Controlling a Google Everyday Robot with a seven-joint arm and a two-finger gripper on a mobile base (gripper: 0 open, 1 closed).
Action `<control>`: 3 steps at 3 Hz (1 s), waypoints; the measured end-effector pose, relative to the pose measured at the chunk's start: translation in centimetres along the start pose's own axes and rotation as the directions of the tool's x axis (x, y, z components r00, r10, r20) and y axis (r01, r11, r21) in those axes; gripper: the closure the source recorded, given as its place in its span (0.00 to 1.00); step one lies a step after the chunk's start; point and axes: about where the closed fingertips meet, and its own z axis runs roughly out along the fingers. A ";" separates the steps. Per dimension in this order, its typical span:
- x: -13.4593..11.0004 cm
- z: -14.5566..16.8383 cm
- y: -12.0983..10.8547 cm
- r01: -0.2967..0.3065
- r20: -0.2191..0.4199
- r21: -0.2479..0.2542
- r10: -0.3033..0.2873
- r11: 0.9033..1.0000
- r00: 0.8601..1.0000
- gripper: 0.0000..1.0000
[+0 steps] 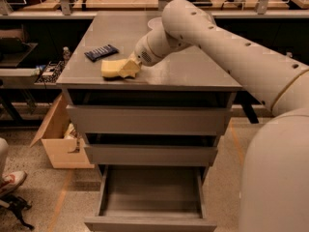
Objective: Place sponge into bottom drawer
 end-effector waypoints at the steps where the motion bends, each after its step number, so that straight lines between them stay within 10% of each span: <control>1: -1.1 -2.1 0.6 0.037 0.028 0.016 -0.038 0.999 0.999 1.00; 3: 0.2 -8.0 2.6 0.010 -0.017 0.097 -0.009 0.995 1.000 1.00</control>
Offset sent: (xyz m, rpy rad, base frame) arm -0.0538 -0.0534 0.0691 -0.0368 -0.1128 -0.0696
